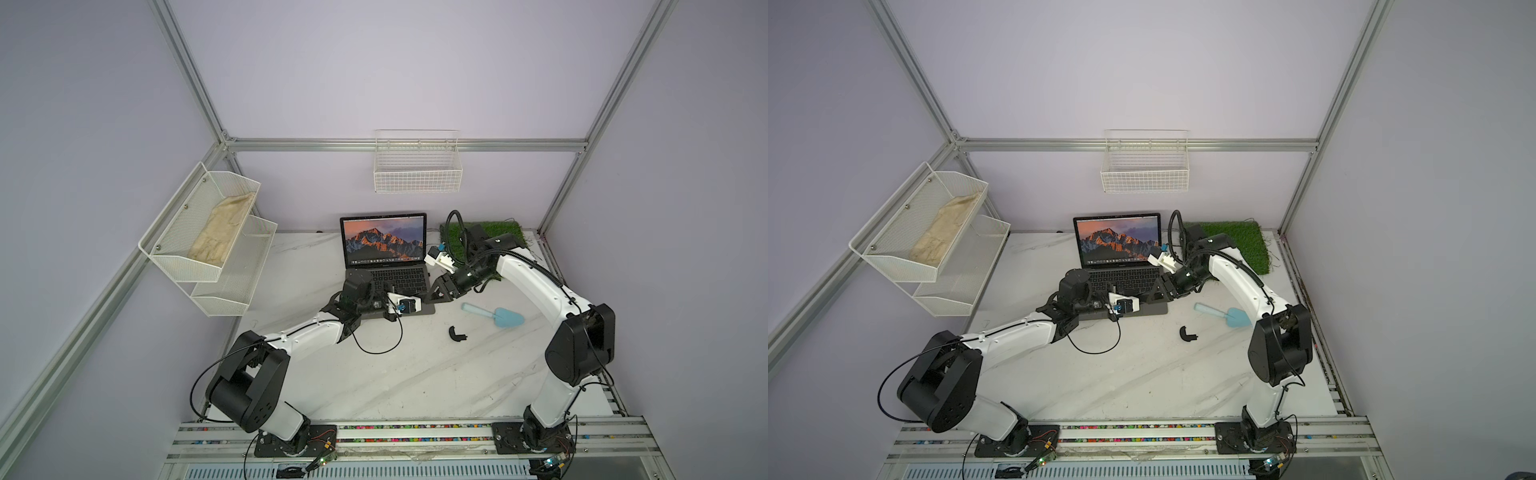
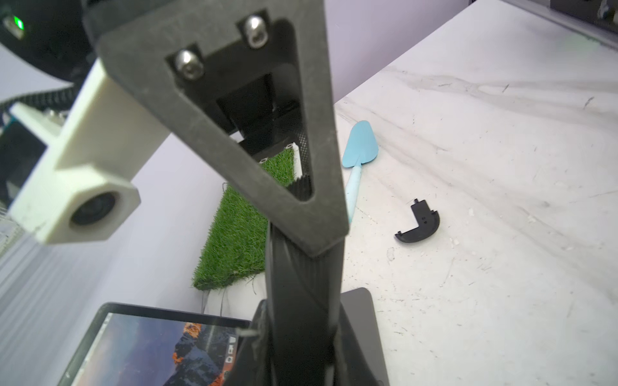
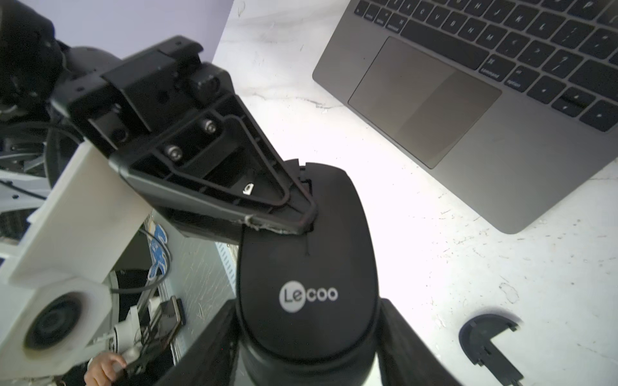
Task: Insert the wireless mouse receiver into the laptop
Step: Pick up the mouse from the center of the board, then adjust the mouse as needed.
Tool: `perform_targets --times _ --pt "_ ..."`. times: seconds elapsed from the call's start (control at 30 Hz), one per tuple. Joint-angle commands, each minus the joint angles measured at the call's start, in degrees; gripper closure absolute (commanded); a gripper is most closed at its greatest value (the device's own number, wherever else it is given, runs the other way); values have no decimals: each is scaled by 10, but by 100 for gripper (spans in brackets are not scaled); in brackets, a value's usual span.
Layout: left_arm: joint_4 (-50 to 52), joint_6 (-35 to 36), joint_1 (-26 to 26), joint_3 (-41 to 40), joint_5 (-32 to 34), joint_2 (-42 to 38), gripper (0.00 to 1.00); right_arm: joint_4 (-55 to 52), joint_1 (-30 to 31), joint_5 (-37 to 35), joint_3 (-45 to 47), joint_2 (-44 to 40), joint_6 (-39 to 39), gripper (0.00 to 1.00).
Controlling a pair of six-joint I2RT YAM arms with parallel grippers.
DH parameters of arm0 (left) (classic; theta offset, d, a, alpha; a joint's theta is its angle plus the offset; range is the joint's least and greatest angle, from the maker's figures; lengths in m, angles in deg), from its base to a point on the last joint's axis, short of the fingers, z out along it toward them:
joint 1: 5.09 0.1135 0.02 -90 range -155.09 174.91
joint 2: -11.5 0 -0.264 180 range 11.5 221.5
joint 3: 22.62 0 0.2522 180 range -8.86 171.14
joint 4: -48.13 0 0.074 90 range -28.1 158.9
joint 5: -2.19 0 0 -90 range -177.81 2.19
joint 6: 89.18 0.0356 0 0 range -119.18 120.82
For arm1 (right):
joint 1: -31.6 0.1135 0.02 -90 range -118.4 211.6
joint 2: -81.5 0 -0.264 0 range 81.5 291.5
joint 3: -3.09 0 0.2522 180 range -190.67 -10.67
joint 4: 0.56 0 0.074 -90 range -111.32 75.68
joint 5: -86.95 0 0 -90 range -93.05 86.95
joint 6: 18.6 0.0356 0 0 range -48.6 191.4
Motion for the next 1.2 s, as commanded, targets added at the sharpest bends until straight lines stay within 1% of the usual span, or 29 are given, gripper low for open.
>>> perform_targets --times 0.0,0.07,0.1,0.17,0.2,0.23,0.27,0.33,0.4,0.47,0.57,0.63,0.73,0.97,1.0,1.07,1.17 --pt "129 -170 8 27 29 -28 100 177 3 -96 66 -87 84 28" --pt "141 -246 16 18 47 -39 100 273 3 -168 138 -132 166 20" --pt "153 -285 24 17 37 -43 100 318 3 -215 178 -153 212 17" --pt "177 -372 46 24 14 -41 100 387 3 -293 250 -187 272 16" --pt "194 -416 62 33 -14 -33 100 418 4 -332 289 -212 315 16" --pt "207 -461 76 41 -48 -22 100 426 12 -362 317 -221 336 16" --pt "216 -487 85 47 -79 -10 100 423 20 -379 334 -222 345 18" --pt "221 -550 98 56 -132 16 100 393 57 -428 355 -210 342 21" --pt "247 -613 101 65 -152 32 100 356 91 -460 361 -193 326 25" --pt "252 -658 105 61 -185 36 100 309 115 -510 358 -157 345 32" --pt "255 -679 112 44 -203 25 100 290 140 -533 359 -121 377 41" --pt "273 -672 121 38 -208 22 100 287 158 -551 358 -98 389 47" --pt "283 -667 130 38 -223 25 100 280 168 -564 357 -69 395 52" --pt "301 -625 131 50 -235 24 100 293 171 -590 370 -54 409 58" --pt "306 -617 130 54 -239 24 100 304 171 -580 371 -60 406 59" --pt "315 -597 130 58 -247 24 100 339 169 -525 373 -79 400 58" --pt "317 -561 130 63 -252 18 100 422 145 -370 374 -126 394 47"
